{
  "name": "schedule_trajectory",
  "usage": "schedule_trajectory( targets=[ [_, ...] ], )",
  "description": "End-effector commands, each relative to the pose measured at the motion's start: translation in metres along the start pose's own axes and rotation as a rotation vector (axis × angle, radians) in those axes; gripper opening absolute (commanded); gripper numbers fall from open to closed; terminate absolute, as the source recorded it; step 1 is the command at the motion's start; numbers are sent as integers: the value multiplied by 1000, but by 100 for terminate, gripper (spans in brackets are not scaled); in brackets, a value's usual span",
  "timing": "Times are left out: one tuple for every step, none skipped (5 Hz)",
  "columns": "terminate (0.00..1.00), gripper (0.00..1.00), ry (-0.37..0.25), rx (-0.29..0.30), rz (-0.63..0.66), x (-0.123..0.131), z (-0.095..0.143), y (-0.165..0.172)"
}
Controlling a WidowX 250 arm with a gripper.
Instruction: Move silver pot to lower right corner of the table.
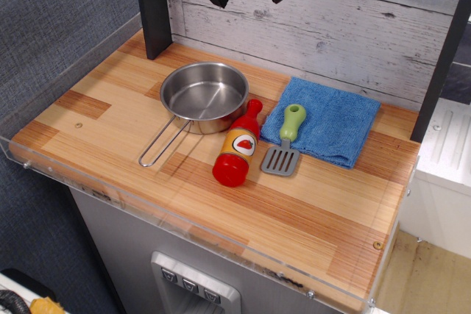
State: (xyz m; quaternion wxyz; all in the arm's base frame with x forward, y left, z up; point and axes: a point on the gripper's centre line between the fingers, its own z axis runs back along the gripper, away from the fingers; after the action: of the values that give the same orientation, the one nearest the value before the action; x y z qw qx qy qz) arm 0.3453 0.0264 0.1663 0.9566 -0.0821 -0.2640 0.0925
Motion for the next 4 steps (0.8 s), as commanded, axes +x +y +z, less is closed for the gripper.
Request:
schedule_trajectory(
  targets=[
    [0,100,0,0,0,0,0,0],
    [0,100,-7,34,106,-10,12,23],
    [0,100,-5,53,154,-22,17,38],
    [0,100,4,74,178,-29,17,50]
  ],
)
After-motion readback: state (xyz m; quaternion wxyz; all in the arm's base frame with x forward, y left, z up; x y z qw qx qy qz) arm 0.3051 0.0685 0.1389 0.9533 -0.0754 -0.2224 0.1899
